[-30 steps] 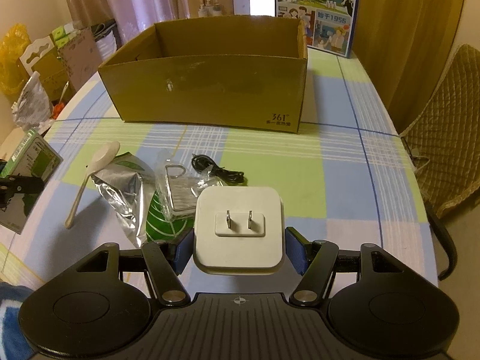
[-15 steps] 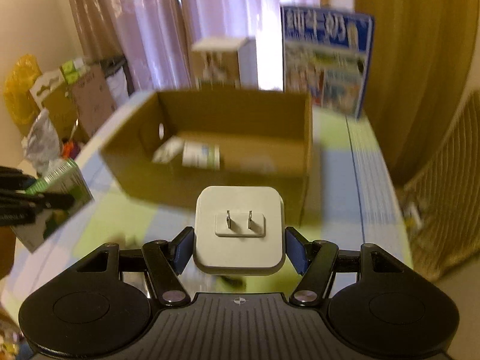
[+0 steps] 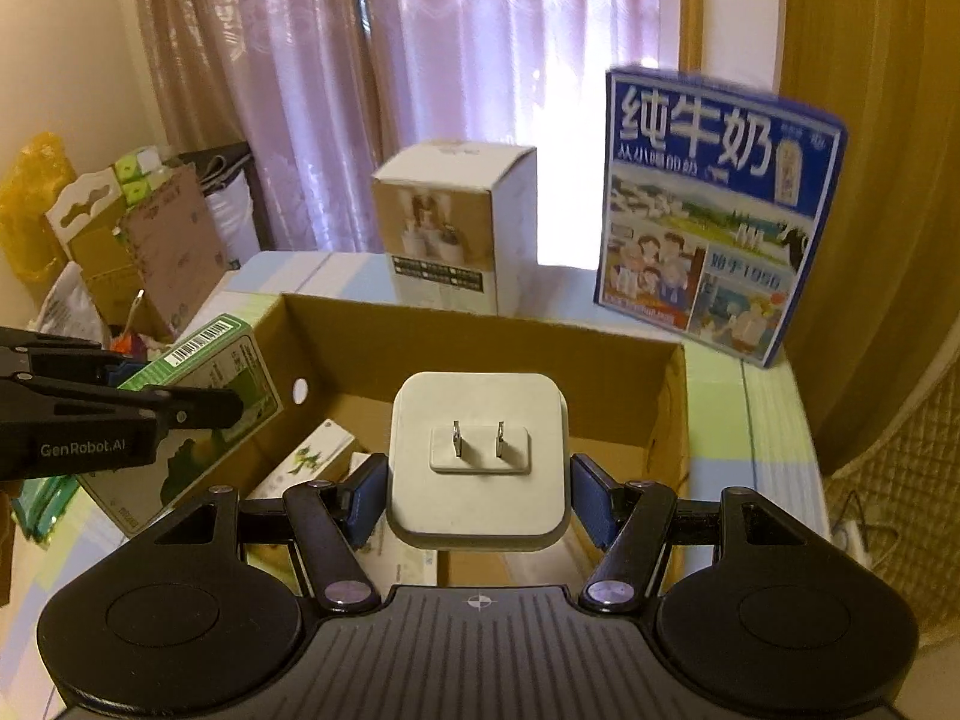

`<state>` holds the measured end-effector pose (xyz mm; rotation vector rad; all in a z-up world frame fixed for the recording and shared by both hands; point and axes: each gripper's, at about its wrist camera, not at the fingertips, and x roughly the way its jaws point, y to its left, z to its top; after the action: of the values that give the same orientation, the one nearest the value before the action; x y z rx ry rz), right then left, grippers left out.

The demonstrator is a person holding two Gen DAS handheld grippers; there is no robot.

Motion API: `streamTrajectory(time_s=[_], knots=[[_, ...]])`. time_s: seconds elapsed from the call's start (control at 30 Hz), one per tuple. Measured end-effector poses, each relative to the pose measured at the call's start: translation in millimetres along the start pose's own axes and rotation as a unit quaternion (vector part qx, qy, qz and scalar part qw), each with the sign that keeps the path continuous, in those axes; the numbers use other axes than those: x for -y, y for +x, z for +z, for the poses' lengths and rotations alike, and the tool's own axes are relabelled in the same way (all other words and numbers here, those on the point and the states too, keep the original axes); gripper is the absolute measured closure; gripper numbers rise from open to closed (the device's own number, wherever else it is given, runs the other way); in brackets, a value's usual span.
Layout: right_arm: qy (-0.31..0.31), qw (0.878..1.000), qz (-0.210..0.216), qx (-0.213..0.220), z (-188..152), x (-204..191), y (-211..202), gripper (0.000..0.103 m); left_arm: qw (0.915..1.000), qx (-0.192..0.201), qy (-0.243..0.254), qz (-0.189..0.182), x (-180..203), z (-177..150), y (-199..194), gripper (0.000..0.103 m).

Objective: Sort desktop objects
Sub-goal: 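Carry the green box with the left tool while the right tool carries the white charger into the cardboard box, then open both tools to drop the green box and charger into the box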

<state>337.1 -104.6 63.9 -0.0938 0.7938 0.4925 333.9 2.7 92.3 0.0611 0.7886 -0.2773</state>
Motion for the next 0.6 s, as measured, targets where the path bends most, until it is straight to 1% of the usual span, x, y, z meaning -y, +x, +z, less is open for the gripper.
streamTrajectory(time_s=[0.17,0.3,0.33,0.37,0.47,0.6], knots=[[0.011,1.0,-0.003,-0.014,-6.5,11.2,21.3,0.042,1.0,0.001,-0.005,0.004,-11.8,0.6,31.6,0.078],[0.019,1.0,-0.001,-0.021,-12.2,15.8,32.5,0.042,0.9998,-0.005,-0.017,-0.004,-16.6,-2.5,47.9,0.078],[0.021,1.0,0.0,-0.023,-13.4,16.4,34.1,0.042,0.9998,-0.002,-0.017,-0.004,-16.8,-3.4,49.8,0.074],[0.021,0.999,0.001,-0.025,-14.3,15.7,35.4,0.041,0.9999,0.001,-0.014,-0.002,-16.4,-4.4,49.8,0.073],[0.021,0.999,0.002,-0.026,-15.0,13.0,37.9,0.041,0.9999,0.006,-0.01,-0.003,-16.0,-6.9,45.9,0.073],[0.032,0.999,0.011,-0.026,-11.8,11.6,39.5,0.041,0.9997,0.015,-0.019,-0.005,-20.4,-12.0,35.7,0.073]])
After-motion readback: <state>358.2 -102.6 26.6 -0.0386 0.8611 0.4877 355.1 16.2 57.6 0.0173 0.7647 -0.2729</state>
